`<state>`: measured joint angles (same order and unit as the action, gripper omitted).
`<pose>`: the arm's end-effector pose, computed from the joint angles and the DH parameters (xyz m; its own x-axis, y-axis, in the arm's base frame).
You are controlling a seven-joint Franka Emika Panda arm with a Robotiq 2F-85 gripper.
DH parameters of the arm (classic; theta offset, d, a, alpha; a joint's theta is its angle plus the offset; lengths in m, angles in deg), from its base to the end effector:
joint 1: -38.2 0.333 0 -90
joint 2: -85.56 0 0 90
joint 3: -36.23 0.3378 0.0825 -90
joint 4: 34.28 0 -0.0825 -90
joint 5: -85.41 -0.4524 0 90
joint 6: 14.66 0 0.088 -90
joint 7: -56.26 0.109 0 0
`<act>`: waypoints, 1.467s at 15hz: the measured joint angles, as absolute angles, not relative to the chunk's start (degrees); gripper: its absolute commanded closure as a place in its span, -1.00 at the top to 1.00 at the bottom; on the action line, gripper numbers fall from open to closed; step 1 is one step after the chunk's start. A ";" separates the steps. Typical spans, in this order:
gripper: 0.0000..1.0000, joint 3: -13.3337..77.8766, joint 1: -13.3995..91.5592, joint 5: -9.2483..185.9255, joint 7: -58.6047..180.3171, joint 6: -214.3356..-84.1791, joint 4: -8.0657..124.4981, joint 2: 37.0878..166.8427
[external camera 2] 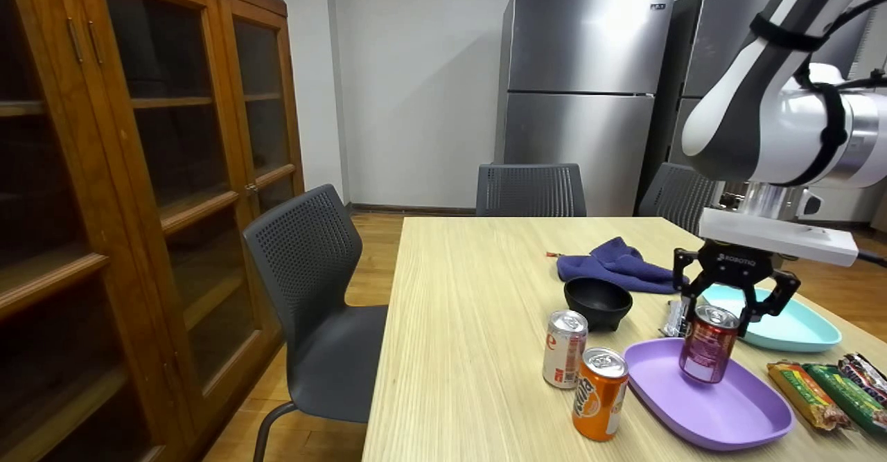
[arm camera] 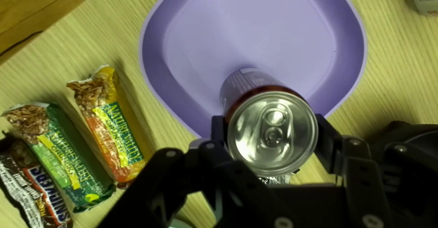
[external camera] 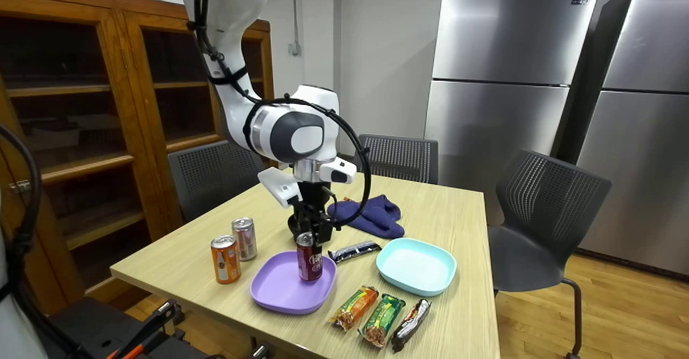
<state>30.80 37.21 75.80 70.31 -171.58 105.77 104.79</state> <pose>0.5053 -0.0673 0.1191 0.8729 -0.4858 -0.0453 -0.4869 -0.8733 -0.0181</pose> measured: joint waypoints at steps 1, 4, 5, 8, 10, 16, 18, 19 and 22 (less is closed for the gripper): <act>0.80 30.80 37.21 75.79 70.46 -171.65 105.60 105.10; 1.00 30.77 37.21 75.79 71.06 -171.68 105.31 105.43; 1.00 30.76 37.21 75.77 71.27 -171.66 105.28 105.39; 1.00 30.94 37.21 74.70 71.41 -171.48 105.39 104.69; 1.00 31.45 37.21 73.09 71.41 -171.02 105.88 103.15; 1.00 33.94 37.43 69.58 71.41 -166.89 108.38 95.15; 1.00 34.92 37.89 69.38 71.41 -165.61 109.00 92.86; 1.00 35.37 38.30 69.38 71.41 -165.20 109.19 91.98; 1.00 37.15 40.01 69.38 71.41 -164.79 109.36 90.06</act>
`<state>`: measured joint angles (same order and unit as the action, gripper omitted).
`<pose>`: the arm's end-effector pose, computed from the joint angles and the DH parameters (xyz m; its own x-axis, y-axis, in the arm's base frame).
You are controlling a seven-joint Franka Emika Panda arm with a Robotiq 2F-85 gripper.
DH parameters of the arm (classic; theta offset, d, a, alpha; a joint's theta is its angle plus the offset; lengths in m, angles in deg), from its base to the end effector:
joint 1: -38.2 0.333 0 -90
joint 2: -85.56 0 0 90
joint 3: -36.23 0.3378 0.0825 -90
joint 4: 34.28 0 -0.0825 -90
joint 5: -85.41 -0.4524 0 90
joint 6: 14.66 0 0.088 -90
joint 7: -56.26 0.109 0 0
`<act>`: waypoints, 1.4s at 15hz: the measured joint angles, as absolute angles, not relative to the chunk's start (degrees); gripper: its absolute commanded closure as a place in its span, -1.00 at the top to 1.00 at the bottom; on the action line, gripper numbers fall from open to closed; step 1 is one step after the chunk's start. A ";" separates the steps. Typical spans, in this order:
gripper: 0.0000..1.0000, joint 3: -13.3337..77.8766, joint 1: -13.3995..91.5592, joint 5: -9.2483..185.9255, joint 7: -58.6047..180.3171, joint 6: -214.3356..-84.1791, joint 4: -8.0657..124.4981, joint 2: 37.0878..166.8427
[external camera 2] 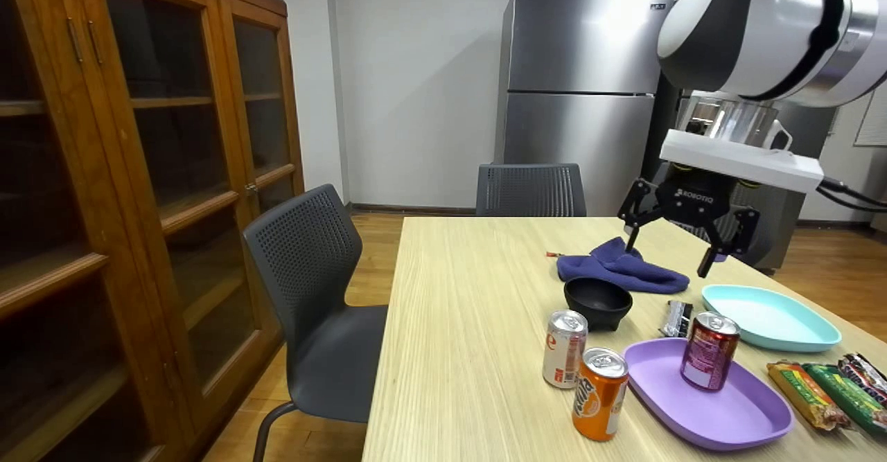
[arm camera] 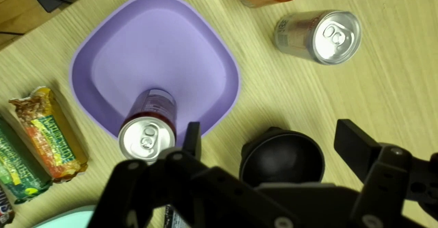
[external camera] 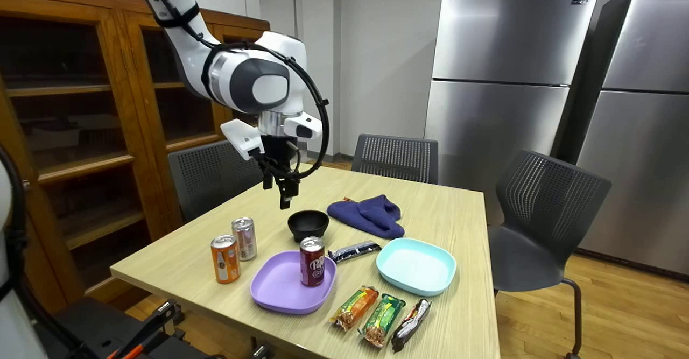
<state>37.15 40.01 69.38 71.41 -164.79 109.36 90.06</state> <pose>0.5083 0.0183 0.2163 0.8977 -0.4401 -0.0224 -0.4384 -0.8868 -0.1462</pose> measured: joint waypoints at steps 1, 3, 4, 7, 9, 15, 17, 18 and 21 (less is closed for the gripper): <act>1.00 37.83 40.70 69.38 71.41 -164.79 109.36 89.68; 1.00 39.14 42.16 69.37 71.41 -164.79 109.36 89.21; 1.00 39.79 42.93 69.36 71.43 -164.79 109.36 89.15; 1.00 41.58 45.14 69.44 72.67 -164.79 109.36 89.29; 1.00 42.44 46.52 69.87 74.55 -164.86 109.32 89.69; 1.00 43.19 48.94 73.08 80.68 -165.73 107.72 93.63; 1.00 43.11 49.16 74.89 82.33 -166.16 106.74 95.58; 1.00 42.96 49.23 75.91 83.01 -166.27 106.18 96.58; 1.00 42.11 49.62 79.23 84.04 -166.32 104.52 99.38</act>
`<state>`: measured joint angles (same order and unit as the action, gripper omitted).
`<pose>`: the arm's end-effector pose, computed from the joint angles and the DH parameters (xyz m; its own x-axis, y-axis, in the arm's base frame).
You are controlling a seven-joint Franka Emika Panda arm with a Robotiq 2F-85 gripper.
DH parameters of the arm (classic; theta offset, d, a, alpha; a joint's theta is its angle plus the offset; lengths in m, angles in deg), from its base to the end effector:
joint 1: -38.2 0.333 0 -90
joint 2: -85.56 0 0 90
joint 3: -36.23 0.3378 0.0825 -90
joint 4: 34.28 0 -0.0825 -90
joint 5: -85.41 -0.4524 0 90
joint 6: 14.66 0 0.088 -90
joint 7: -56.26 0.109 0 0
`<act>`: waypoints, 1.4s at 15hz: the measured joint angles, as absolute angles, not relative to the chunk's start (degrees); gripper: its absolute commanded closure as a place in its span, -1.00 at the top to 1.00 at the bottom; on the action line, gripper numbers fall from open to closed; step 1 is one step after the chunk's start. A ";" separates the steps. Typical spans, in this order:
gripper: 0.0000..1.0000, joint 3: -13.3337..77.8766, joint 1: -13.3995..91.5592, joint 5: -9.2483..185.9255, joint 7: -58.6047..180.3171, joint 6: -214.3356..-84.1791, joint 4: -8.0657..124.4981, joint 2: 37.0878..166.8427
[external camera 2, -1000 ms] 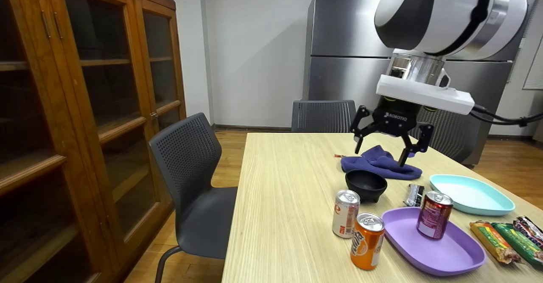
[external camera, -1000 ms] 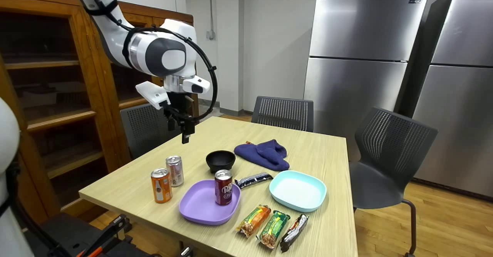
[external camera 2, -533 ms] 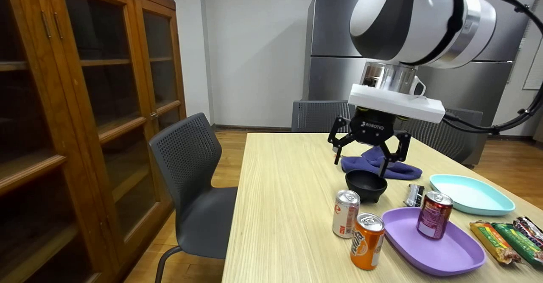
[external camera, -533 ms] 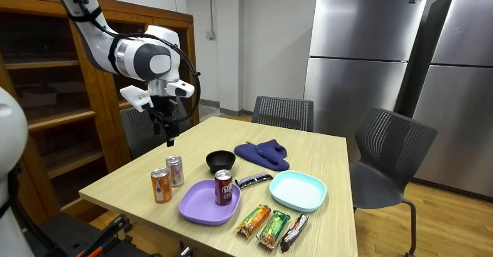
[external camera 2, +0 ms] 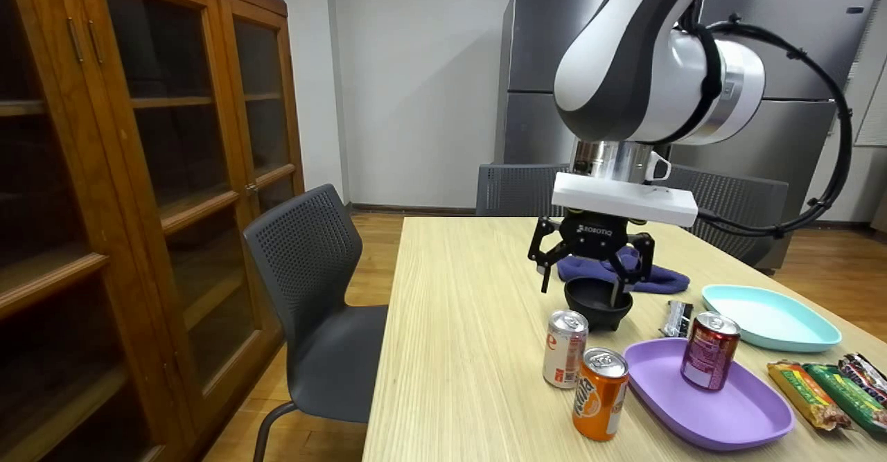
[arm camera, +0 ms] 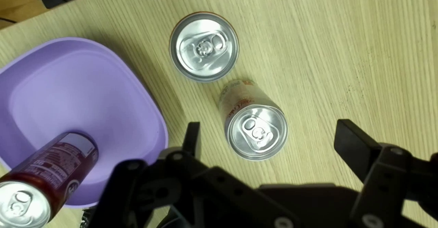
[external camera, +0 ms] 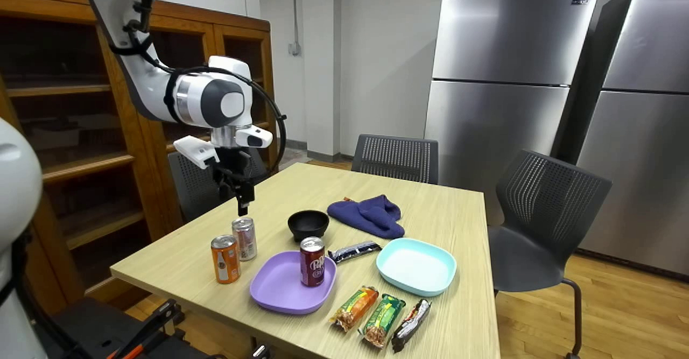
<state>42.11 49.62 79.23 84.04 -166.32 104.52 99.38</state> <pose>0.5045 0.1569 0.1676 0.9599 -0.2756 -0.0523 -0.2783 -0.9588 -0.0560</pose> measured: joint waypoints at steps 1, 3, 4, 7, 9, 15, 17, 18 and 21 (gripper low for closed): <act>1.00 41.66 49.88 80.32 84.12 -166.32 103.93 100.31; 1.00 40.78 50.52 81.89 84.21 -166.32 102.71 102.03; 1.00 40.52 50.76 82.31 84.21 -166.31 102.09 102.86; 1.00 39.88 51.67 82.85 84.21 -166.31 100.34 105.19; 1.00 39.64 52.18 82.88 84.21 -166.31 99.32 106.58; 1.00 38.35 53.81 82.88 84.21 -166.31 97.06 109.81; 1.00 37.97 54.19 82.88 84.21 -166.31 96.58 110.51; 1.00 37.77 54.39 82.88 84.21 -166.31 96.38 110.79; 1.00 37.32 54.86 82.88 84.21 -166.31 95.89 111.59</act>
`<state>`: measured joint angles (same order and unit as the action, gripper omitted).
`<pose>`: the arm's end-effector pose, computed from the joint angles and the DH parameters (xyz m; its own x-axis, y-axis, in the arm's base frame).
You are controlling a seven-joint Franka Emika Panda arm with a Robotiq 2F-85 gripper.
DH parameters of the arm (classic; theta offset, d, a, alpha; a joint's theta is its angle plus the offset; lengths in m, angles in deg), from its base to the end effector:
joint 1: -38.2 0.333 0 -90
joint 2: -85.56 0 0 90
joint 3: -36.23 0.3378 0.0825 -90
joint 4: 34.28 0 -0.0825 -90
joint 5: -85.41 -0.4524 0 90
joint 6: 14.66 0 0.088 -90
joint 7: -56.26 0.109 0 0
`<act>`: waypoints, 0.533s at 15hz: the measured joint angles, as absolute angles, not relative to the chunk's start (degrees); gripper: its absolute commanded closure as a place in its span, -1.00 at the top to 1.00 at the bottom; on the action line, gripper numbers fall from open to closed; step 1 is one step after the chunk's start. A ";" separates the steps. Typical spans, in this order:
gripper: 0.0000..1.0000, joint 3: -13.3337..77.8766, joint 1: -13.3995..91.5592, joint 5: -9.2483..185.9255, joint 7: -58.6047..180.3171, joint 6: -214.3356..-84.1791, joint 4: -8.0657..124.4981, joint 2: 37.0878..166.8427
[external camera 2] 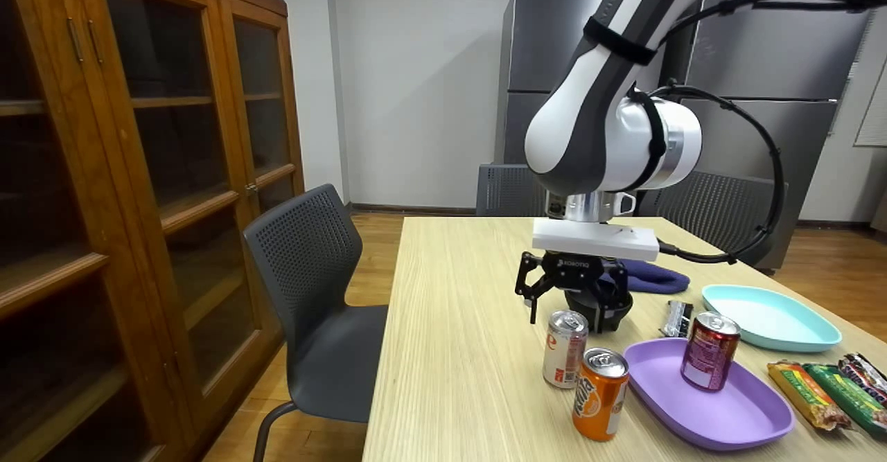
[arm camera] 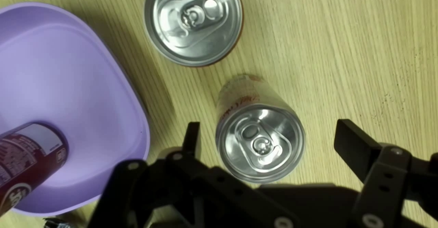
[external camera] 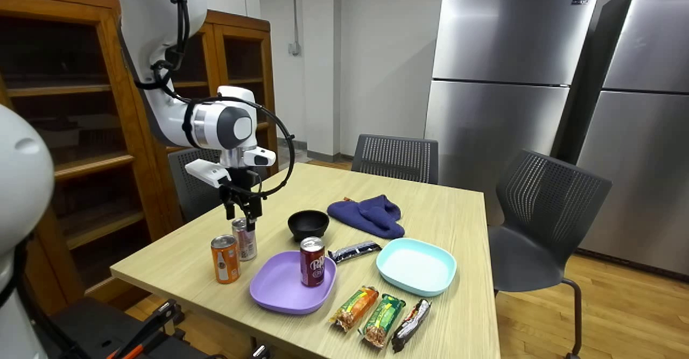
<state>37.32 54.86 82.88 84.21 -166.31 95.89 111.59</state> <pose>0.5329 0.1703 0.1041 0.9726 -0.2174 -0.0829 -0.2170 -0.9761 0.0144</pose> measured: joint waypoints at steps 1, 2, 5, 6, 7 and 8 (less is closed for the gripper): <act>0.85 37.19 55.01 82.88 84.21 -166.31 95.78 111.78; 0.47 37.00 55.21 82.88 84.21 -166.29 95.68 111.99; 0.02 36.46 55.70 82.96 84.22 -166.20 95.37 112.72; -0.16 36.28 55.82 82.98 84.22 -166.19 95.24 113.06; -0.23 36.18 55.89 82.99 84.22 -166.19 95.12 113.37; -0.23 36.11 55.97 82.99 84.22 -166.17 94.99 113.46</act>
